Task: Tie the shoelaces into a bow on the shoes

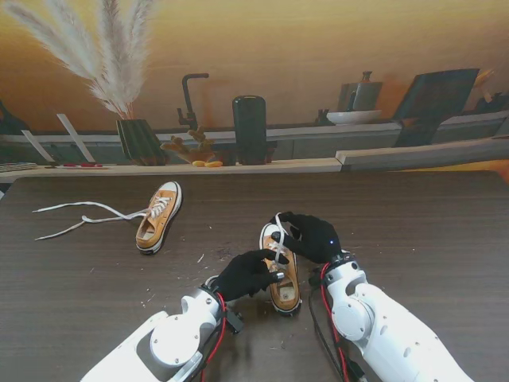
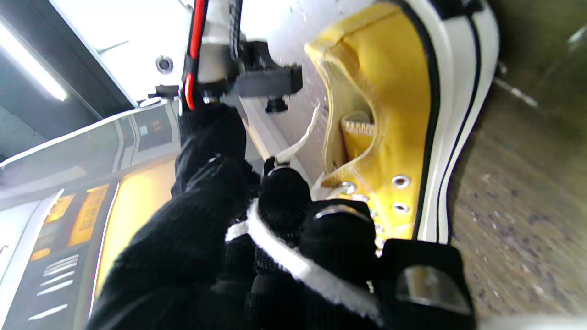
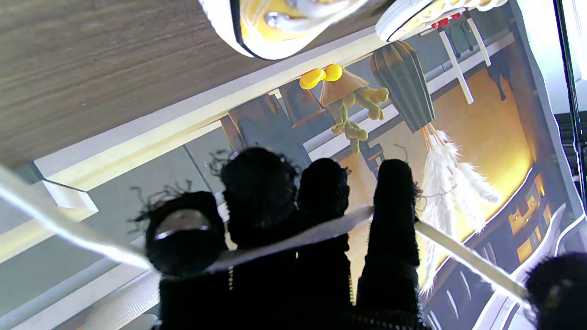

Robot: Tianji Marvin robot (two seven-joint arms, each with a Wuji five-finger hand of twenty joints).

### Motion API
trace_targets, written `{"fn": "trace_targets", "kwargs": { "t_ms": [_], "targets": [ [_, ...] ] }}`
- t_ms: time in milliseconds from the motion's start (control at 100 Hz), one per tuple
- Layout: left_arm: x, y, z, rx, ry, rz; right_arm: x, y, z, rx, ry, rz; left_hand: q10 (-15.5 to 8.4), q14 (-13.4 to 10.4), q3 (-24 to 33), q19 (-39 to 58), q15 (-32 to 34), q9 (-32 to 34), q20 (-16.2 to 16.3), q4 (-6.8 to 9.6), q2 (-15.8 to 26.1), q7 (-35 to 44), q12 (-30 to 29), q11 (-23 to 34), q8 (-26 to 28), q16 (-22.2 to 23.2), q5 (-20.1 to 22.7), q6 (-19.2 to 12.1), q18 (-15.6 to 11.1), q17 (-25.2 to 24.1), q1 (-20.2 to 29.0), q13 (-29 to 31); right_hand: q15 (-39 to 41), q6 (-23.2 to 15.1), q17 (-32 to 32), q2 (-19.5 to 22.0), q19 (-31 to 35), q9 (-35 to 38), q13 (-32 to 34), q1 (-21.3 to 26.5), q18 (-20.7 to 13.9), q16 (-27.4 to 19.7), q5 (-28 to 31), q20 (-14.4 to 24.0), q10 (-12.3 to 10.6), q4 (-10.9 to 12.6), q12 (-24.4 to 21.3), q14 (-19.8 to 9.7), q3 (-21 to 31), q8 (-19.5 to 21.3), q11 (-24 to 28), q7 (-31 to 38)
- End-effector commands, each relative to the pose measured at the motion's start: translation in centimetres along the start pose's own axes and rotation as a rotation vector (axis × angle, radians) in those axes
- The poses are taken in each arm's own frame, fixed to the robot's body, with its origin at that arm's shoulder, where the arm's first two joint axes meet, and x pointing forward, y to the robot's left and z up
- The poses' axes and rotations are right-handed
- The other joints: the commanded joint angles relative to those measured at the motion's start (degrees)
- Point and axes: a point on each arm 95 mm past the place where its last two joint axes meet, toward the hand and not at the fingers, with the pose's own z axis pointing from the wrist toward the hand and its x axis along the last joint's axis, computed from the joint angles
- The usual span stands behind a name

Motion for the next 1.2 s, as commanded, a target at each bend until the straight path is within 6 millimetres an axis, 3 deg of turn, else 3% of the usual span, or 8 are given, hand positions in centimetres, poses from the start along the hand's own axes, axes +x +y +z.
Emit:
{"fn": "trace_targets", "kwargs": {
  "t_ms": [0,200,360,480,660,810,990,1190],
  "targets": [
    [0.3,0.6,0.0,-0.007,0.000,-0.008,0.0,-0.5,-0.4,0.014,-0.012,0.021,-1.9,-2.8,-1.6,7.5,1.4,-1.0,-0.8,-0.75,1.6,-0.1,0.4,-0.2,-0.4,0.3,-0.2,-3.0,-4.3,0.4,-2.0,-0.3,1.6,0.8,-0.8,3.3,2.7,0.3,-0.6,-4.2,1.6,0.1,-2.5,1.1,1.0,-1.0,1.1,1.4,-3.8,0.3,0.5,-1.9],
    [0.2,0.4,-0.2,0.019,-0.003,-0.014,-0.4,-0.7,-1.2,0.002,-0.043,0.090,-2.8,-5.2,-1.6,7.7,1.9,-2.6,-1.2,-0.27,3.2,-3.2,0.6,-1.2,-1.7,0.4,-2.5,-1.1,-6.1,1.1,-7.1,-0.1,1.7,1.1,-2.3,4.4,2.7,-0.5,-1.5,-5.4,2.3,0.3,-4.9,1.7,1.9,-1.2,1.2,2.5,-5.9,0.1,0.3,-2.4],
    [0.0,0.2,-0.4,0.058,-0.005,-0.010,-0.7,-0.8,-1.7,0.004,-0.058,0.103,-3.4,-6.6,-1.6,9.0,2.6,-2.4,-1.0,-1.89,0.2,-5.1,1.1,-0.6,-3.1,0.2,-3.4,0.2,-7.7,1.2,-13.8,0.8,1.7,1.0,-2.9,4.4,2.6,-0.8,-2.0,-4.8,2.5,0.4,-5.4,2.1,2.2,-1.0,1.3,2.8,-6.1,0.1,0.3,-2.3],
    [0.1,0.1,-0.6,0.124,0.004,-0.026,-0.8,-0.7,-2.0,-0.002,-0.062,0.101,-2.9,-6.5,-3.3,10.4,3.3,-1.0,-0.3,-3.44,0.5,-5.8,1.2,0.2,-3.6,-0.1,-3.0,0.8,-8.2,1.4,-15.2,2.4,1.8,1.0,-2.9,4.3,2.6,-0.8,-2.0,-4.3,2.5,0.4,-5.6,2.3,2.1,-0.9,1.3,2.8,-6.0,0.1,0.4,-2.2],
    [0.6,-0.3,-0.8,0.274,0.001,0.004,-0.9,-0.5,-2.6,-0.011,-0.066,0.091,-1.4,-5.1,-4.2,12.0,4.1,0.5,0.6,-3.05,3.6,-6.1,0.9,0.5,-3.9,-0.5,-2.1,1.1,-7.4,1.5,-16.7,3.8,1.9,1.3,-2.6,3.8,2.6,-0.6,-1.7,-3.4,2.4,0.4,-5.6,2.5,1.9,-0.7,1.3,2.7,-5.4,0.1,0.5,-2.0],
    [1.2,-1.4,-0.8,0.393,-0.013,0.181,-1.0,-0.4,-3.1,-0.014,-0.068,0.078,-0.8,-4.3,-6.4,12.9,6.3,2.7,1.4,-1.66,7.2,-5.1,0.5,1.8,-3.5,-1.4,0.3,1.6,-6.1,1.5,-15.5,3.8,2.0,1.3,-2.4,3.2,2.7,-0.5,-1.6,-2.7,2.3,0.4,-5.4,2.5,1.8,-0.5,1.3,2.6,-4.8,0.1,0.5,-1.9],
    [1.8,-3.0,-0.7,0.471,-0.041,0.443,-1.3,-0.2,-3.7,-0.010,-0.074,0.061,-3.7,-5.9,-8.9,15.0,12.9,9.1,5.5,-0.83,9.0,-4.7,-2.2,8.2,-3.6,-3.2,5.2,2.6,-6.4,1.9,-14.3,3.7,2.0,1.3,-2.1,2.2,2.7,-0.4,-1.4,-1.5,2.1,0.4,-5.5,2.5,1.5,-0.3,1.2,2.3,-3.4,0.0,0.6,-1.8],
    [1.8,-4.3,-0.8,0.515,-0.088,0.786,-1.7,0.1,-4.3,-0.015,-0.089,0.051,-4.1,-5.0,-8.8,15.0,13.2,11.5,6.2,-0.75,10.4,-4.6,-4.3,7.5,-3.8,-3.8,7.7,2.3,-6.6,2.0,-10.8,3.7,2.3,1.1,-1.5,1.1,3.1,0.1,-1.0,-0.8,1.9,0.4,-5.1,2.5,1.4,-0.3,1.2,2.2,-1.9,0.1,0.7,-1.6]
  ]
}}
